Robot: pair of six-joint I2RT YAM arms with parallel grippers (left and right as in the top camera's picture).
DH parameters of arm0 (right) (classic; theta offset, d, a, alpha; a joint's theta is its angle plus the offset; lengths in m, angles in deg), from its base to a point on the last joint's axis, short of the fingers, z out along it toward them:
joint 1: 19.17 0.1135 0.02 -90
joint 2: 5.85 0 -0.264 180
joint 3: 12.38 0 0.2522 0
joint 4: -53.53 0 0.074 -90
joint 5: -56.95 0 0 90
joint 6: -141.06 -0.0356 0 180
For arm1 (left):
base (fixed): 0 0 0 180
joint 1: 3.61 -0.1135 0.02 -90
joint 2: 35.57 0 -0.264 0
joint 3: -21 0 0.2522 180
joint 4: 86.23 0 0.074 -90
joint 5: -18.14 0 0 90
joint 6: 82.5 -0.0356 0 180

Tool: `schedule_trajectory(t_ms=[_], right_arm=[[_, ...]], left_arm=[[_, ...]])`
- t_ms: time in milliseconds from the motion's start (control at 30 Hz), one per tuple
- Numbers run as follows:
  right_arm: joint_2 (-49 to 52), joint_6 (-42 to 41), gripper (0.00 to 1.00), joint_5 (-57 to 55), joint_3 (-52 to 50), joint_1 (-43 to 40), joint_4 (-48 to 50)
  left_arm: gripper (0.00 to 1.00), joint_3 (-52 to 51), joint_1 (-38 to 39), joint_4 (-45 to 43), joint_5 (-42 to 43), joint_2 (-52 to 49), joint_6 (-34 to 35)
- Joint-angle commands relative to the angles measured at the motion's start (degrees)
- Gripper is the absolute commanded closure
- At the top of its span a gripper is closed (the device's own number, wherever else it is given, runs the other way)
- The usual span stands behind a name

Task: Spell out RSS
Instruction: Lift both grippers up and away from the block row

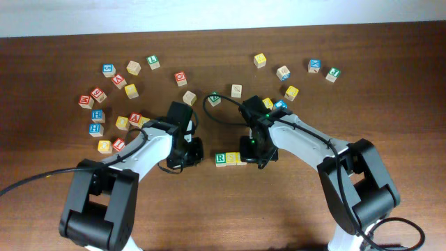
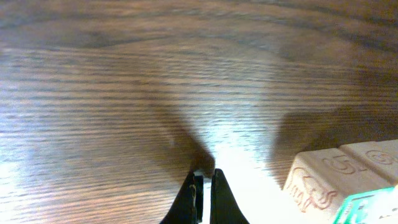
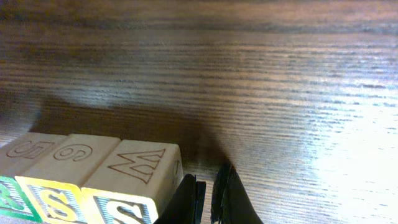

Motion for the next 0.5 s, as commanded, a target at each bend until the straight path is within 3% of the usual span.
schedule_trajectory(t_ms=[0, 200, 400, 467], right_arm=[[-0.79, 0.52, 0.96, -3.78, 2.60, -1.29, -4.26], [-8.11, 1.73, 0.96, -6.45, 7.67, -6.34, -14.47], [-28.09, 3.54, 0.91, -9.62, 8.11, -8.66, -25.07], [-34.10, 3.54, 0.83, -10.25, 8.11, -8.63, -28.55]], left_arm=[[1.00, 3.06, -1.97, 5.25, -4.76, 0.48, -1.25], [1.00, 8.00, -4.72, 12.28, -5.60, 8.15, -2.78], [1.00, 8.63, -5.05, 17.03, -6.58, 22.10, -2.75], [0.90, 8.63, -5.05, 18.51, -7.02, 24.96, -2.75]])
